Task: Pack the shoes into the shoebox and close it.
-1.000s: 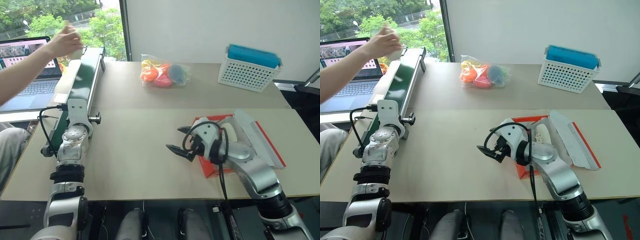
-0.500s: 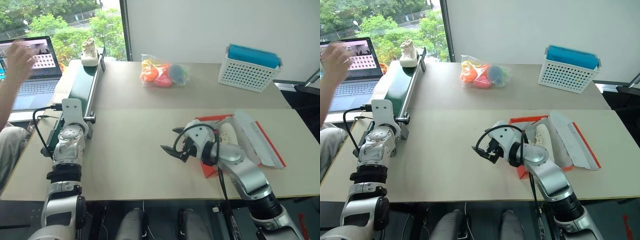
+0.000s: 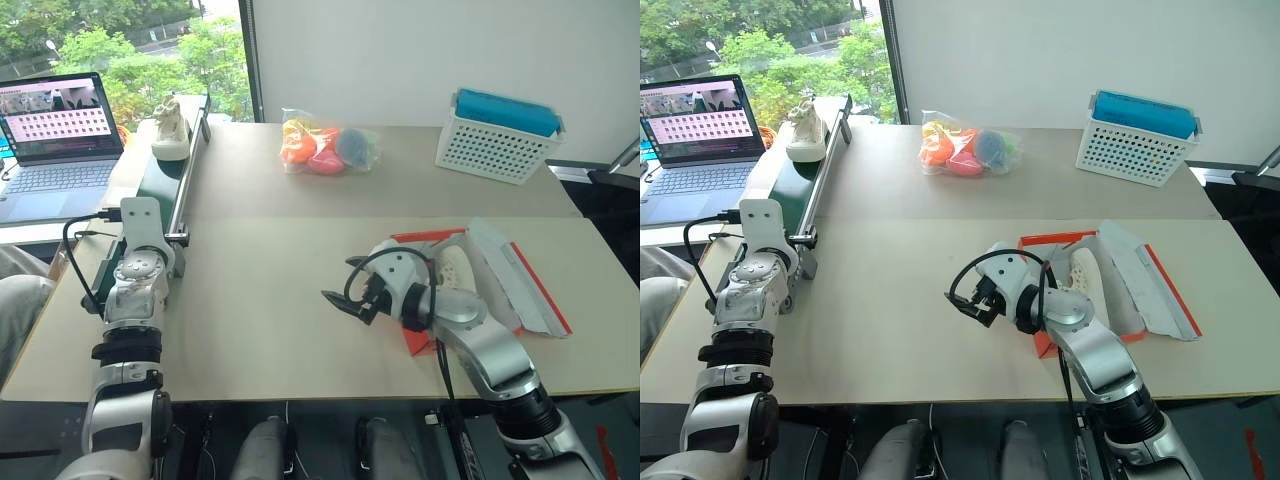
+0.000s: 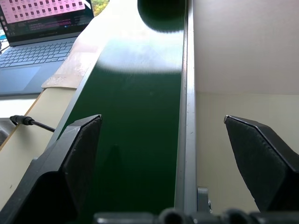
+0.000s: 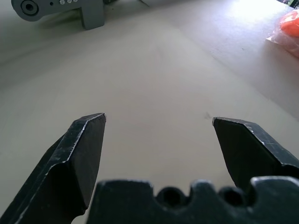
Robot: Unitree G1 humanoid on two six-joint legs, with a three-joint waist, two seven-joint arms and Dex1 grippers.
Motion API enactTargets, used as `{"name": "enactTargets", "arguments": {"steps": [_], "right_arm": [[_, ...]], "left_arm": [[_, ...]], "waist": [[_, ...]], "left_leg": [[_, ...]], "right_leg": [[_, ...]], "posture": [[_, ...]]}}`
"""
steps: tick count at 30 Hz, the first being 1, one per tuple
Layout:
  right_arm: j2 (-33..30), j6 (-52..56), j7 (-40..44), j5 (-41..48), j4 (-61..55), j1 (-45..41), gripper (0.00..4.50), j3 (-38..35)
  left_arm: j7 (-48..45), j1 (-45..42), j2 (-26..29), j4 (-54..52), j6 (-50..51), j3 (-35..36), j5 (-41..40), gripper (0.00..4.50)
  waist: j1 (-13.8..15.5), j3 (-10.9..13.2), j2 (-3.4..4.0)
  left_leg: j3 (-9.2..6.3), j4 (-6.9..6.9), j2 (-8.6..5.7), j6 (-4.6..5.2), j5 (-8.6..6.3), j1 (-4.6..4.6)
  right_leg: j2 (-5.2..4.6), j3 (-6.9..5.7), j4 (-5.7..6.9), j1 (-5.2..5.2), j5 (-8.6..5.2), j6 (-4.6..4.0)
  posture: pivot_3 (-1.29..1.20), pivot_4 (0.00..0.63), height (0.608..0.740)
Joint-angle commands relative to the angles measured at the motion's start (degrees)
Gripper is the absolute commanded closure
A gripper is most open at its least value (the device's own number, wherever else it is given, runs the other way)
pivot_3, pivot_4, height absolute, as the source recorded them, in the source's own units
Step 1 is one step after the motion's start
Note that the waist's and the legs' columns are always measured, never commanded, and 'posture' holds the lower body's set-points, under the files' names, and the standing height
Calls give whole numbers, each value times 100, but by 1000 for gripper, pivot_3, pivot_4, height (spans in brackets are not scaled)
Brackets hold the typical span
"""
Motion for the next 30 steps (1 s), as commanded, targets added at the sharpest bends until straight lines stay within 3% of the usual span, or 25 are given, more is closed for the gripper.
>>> {"name": "enactTargets", "arguments": {"steps": [1, 22, 30], "right_arm": [[55, -13, -58, -42, -189, -14, 183, -43], [230, 85, -254, -145, -198, 4, 183, -125], [290, 131, -346, -108, -214, 14, 183, -181]], "left_arm": [[-1, -180, 163, -56, -30, 91, 14, 0], [31, -469, 326, 328, -198, 399, -136, 0], [-167, -737, 463, 345, -347, 186, -67, 0]], "waist": [[-2, 0, 0], [-44, -2, -3], [-42, -3, -5]], "left_leg": [[0, 0, 0, 0, 0, 0], [0, 1, 0, -1, 1, 0], [0, 1, -1, -2, 1, 0]], "right_leg": [[0, 0, 0, 0, 0, 0], [0, 0, 5, -1, 0, 0], [0, -1, 6, -1, 0, 0]], "posture": [[0, 150, 705], [0, 150, 705], [0, 150, 705]]}}
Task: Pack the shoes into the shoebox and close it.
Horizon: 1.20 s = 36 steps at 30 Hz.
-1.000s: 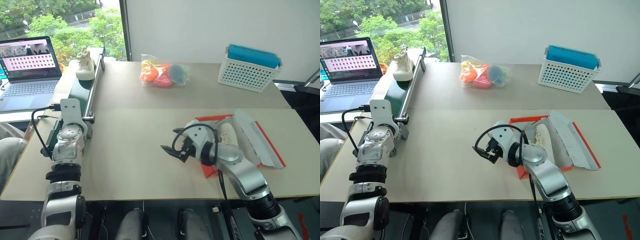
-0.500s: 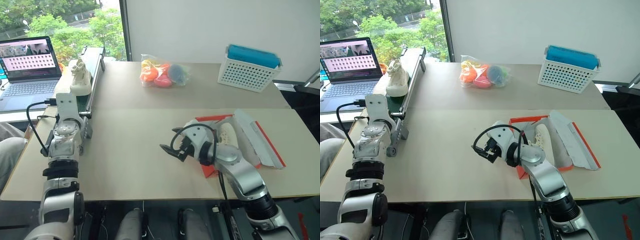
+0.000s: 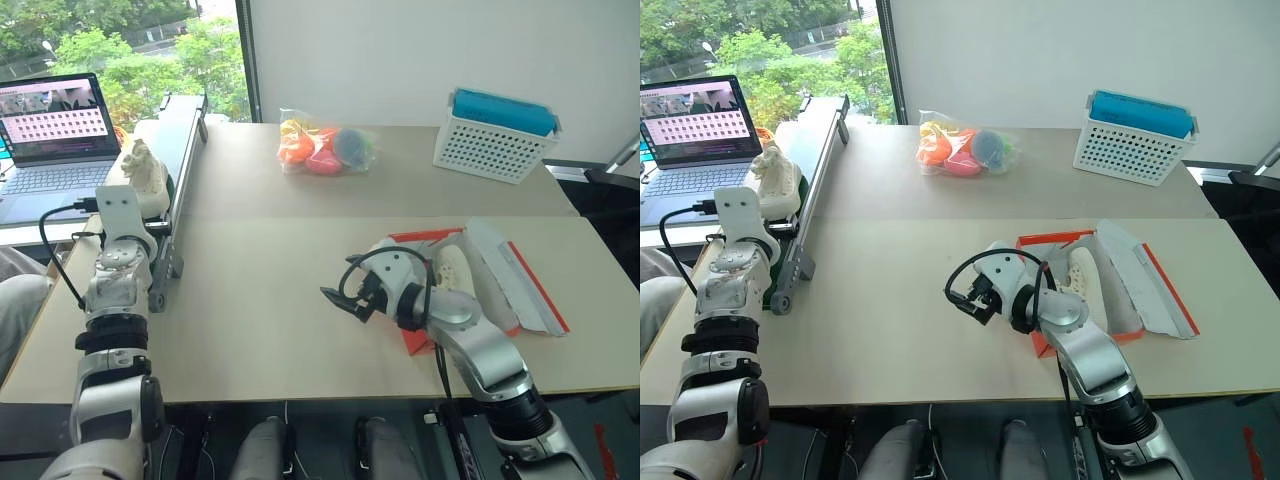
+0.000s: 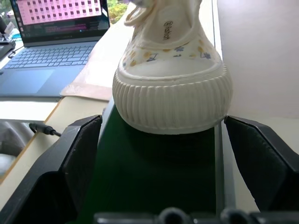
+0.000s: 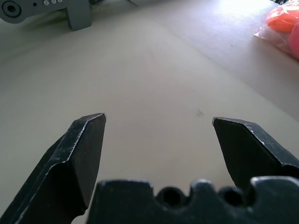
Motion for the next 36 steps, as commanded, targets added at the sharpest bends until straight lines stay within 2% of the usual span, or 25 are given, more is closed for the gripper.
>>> {"name": "enactTargets", "arguments": {"steps": [1, 17, 18, 19, 21, 23, 30, 36], "right_arm": [[65, 17, -72, 49, -229, -5, 183, -173], [81, 232, -102, 170, -355, -87, 183, -420], [75, 233, -108, 174, -356, -92, 0, -425], [72, 236, -111, 177, -355, -98, 0, -429], [74, 236, -123, 173, -348, -113, 0, -435], [80, 235, -129, 171, -338, -124, 0, -445], [98, 242, -166, 165, -332, -140, 0, -470], [89, 239, -195, 149, -311, -161, 0, -487]], "left_arm": [[-55, -234, 105, -164, -88, -32, 32, 0], [142, -274, -144, 132, 943, 434, -528, 0], [113, -272, -154, 104, 948, 431, -538, 410], [90, -269, -170, 72, 940, 438, -558, 514], [43, -263, -204, -1, 889, 444, -600, 1098], [50, -269, -211, -15, 892, 440, -595, 1939], [61, -294, -206, 13, 951, 438, -609, 4208], [142, -359, -223, 109, 995, 459, -602, 4208]], "waist": [[-3, 0, 0], [-65, -4, 2], [-66, -4, 2], [-66, -4, 2], [-60, -5, 2], [-41, -5, 1], [-46, -6, 2], [-37, -6, 1]], "left_leg": [[0, 0, 0, 0, 0, 0], [-1, -1, 1, -7, 5, 13], [-1, -2, 1, -7, 5, 17], [-1, -2, 1, -8, 5, 18], [-2, -2, 1, -8, 6, 19], [-3, -2, 0, -9, 6, 19], [-2, -3, 0, -10, 6, 21], [-3, -3, 0, -10, 6, 21]], "right_leg": [[0, 0, 0, 0, 0, 0], [1, 1, 10, 5, 0, 0], [1, 1, 11, 8, 0, 0], [1, 2, 12, 9, 0, 0], [1, 2, 13, 9, 1, -1], [1, 2, 13, 10, 1, -2], [1, 2, 12, 11, 1, -3], [1, 2, 11, 12, 1, -3]], "posture": [[0, 150, 705], [0, 150, 705], [0, 150, 705], [0, 150, 705], [0, 150, 705], [0, 150, 705], [0, 150, 705], [0, 150, 705]]}}
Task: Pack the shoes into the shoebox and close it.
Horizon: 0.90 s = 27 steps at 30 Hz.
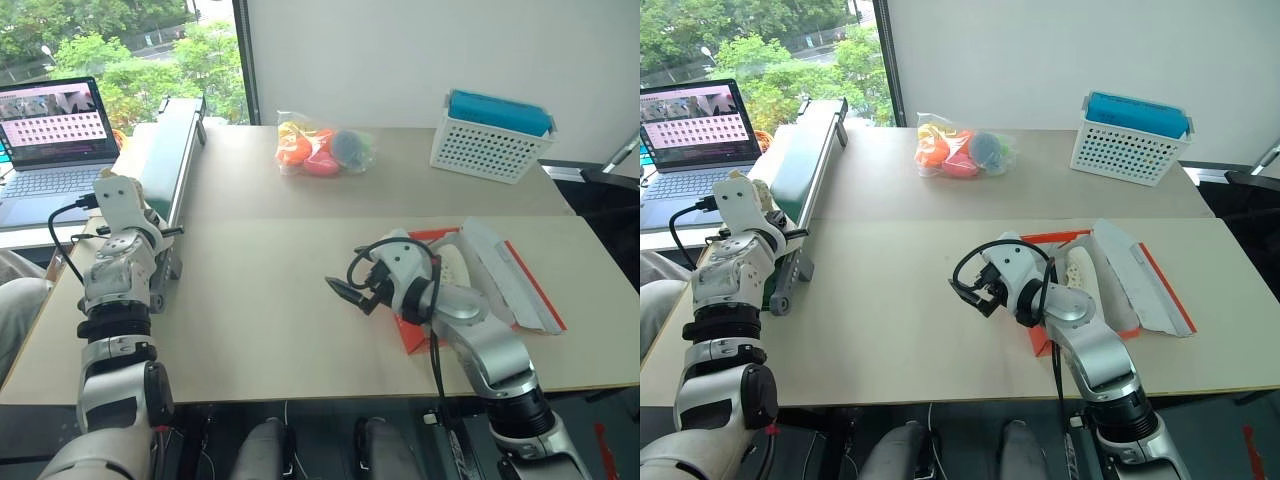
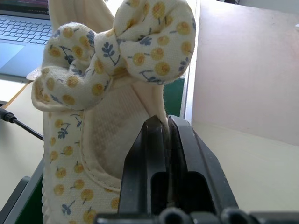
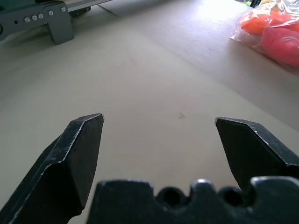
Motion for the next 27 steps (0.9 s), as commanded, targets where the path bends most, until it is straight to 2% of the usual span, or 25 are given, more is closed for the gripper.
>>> {"name": "enactTargets", "arguments": {"steps": [1, 20, 23, 27], "right_arm": [[-7, -6, -48, 21, -206, -116, 0, -160], [-134, 50, -24, -31, -274, -76, 0, -138], [-148, 35, -31, -51, -250, -76, 0, -117], [-164, 18, -42, -93, -207, -80, 0, -93]], "left_arm": [[69, -61, -9, 114, 88, 21, -19, 4208], [204, 19, -258, -89, 114, 167, -94, 4363], [218, -1, -369, -228, -133, 282, -187, 4363], [-240, -159, -758, -1000, -787, 521, -820, 4363]], "waist": [[2, 0, 0], [45, -2, 1], [51, -2, 1], [101, 1, -5]], "left_leg": [[0, 0, 0, 0, 0, 0], [0, 1, -1, 0, 0, 1], [0, 1, 0, 0, 0, 1], [-3, 2, 0, 1, 0, -3]], "right_leg": [[0, 0, 0, 0, 0, 0], [0, 0, -2, 4, 0, 0], [0, 0, -2, 5, 0, 0], [-1, -2, -8, 4, 0, -1]], "posture": [[0, 150, 705], [0, 150, 705], [0, 150, 705], [0, 150, 705]]}}
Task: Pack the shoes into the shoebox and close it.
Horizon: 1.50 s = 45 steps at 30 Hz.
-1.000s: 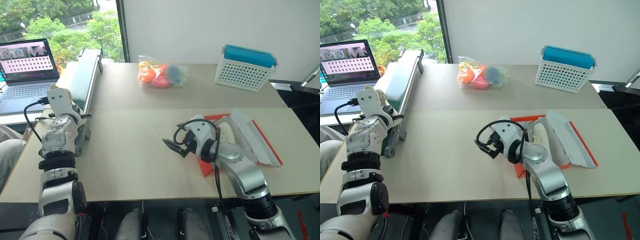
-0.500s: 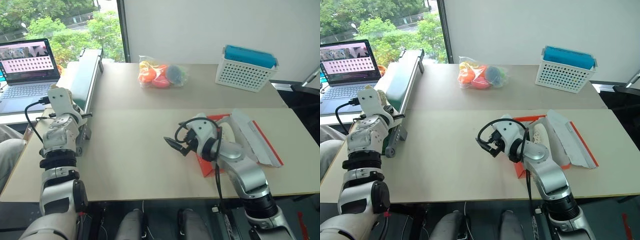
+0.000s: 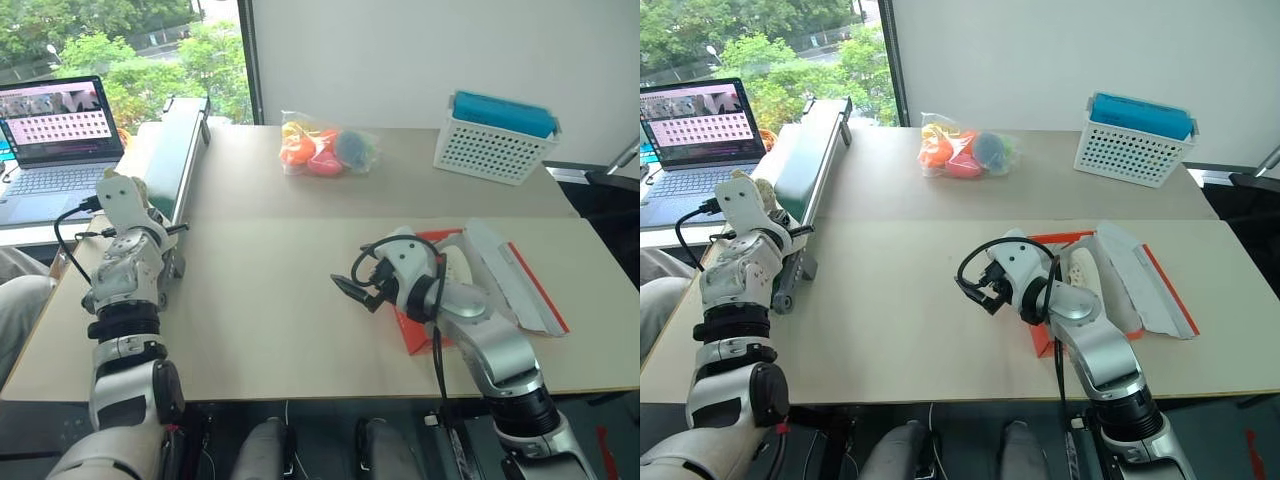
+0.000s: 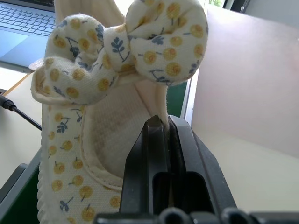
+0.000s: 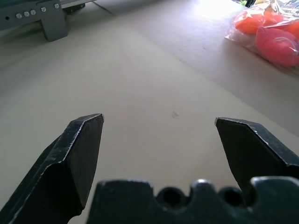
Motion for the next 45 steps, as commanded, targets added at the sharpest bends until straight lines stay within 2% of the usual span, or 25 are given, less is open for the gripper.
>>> {"name": "enactTargets", "arguments": {"steps": [1, 6, 10, 13, 16, 19, 23, 26, 30, 35, 45], "right_arm": [[-26, -28, -29, -66, -175, -74, 0, -17], [14, -39, -24, -103, -106, -119, 0, 0], [308, 327, -289, 82, 146, -336, 0, -342], [893, 1348, -831, 707, 597, -860, 0, -1376], [1181, 2267, -1179, 1283, 947, -1455, 0, -2345], [1316, 3340, -1627, 1903, 1565, -2273, 0, -3650], [1317, 5120, -1946, 2182, 2537, -3322, 0, -5196], [1385, 5448, -2233, 2471, 3178, -3803, 0, -5934], [1127, 5448, -2446, 2929, 3759, -4097, 0, -5876], [968, 5448, -2708, 3395, 4074, -4339, 0, -5784], [1282, 5448, -3218, 3977, 3793, -4080, 0, -5422]], "left_arm": [[-431, -226, -285, -892, -416, 129, -685, 4363], [-654, -307, -696, -1591, -50, 146, -1507, 4363], [-1159, -56, -920, -2347, 776, -445, -2060, 4363], [-1446, 153, -948, -2648, 1183, -822, -2203, 4363], [-1591, 272, -947, -2772, 1335, -1111, -2190, 4363], [-1722, 342, -1033, -2858, 1486, -1354, -2229, 4363], [-2014, 399, -1131, -3034, 1575, -1731, -2236, 4363], [-2239, 393, -1197, -3166, 1706, -1859, -2383, 4363], [-2744, 365, -1100, -3407, 2104, -2076, -2742, 4363], [-3004, 350, -940, -3420, 2292, -2230, -2779, 4363], [-3031, 243, -1065, -3383, 2267, -2361, -2785, 4363]], "waist": [[21, 3, -5], [-1, 3, -6], [-29, 3, -7], [-50, 3, -7], [-62, 3, -6], [-70, 4, -5], [-71, 4, -4], [-104, 3, -3], [-141, 5, 3], [-155, 5, 8], [-153, 5, 8]], "left_leg": [[-4, 2, 0, 1, 0, -6], [-1, 6, 0, 3, -1, -20], [0, 9, 1, 2, 0, -19], [-1, 13, 1, 2, 0, -18], [-1, 12, 1, 3, 0, -18], [-1, 3, 1, 3, 0, -19], [1, -3, 1, 3, 0, -21], [3, -7, 1, 4, 0, -21], [6, -17, -1, 4, 1, -21], [7, -23, -1, 2, 2, -20], [6, -25, -1, 3, 3, -21]], "right_leg": [[0, -3, -2, -1, 0, 0], [0, -4, -2, -10, 0, 0], [3, -4, -3, -10, 0, 0], [5, -3, 0, -8, 1, -1], [5, -2, 4, -8, 2, -2], [9, -2, 12, -12, 2, -3], [10, -3, 11, -11, 2, -3], [10, -2, 12, -13, 2, -3], [10, 2, 12, -18, 3, -5], [11, 7, 12, -22, 3, -5], [11, 8, 11, -21, 3, -5]], "posture": [[0, 150, 705], [0, 150, 705], [0, 150, 705], [0, 150, 705], [0, 150, 705], [0, 150, 705], [0, 150, 705], [0, 150, 705], [0, 150, 705], [0, 150, 705], [0, 150, 705]]}}
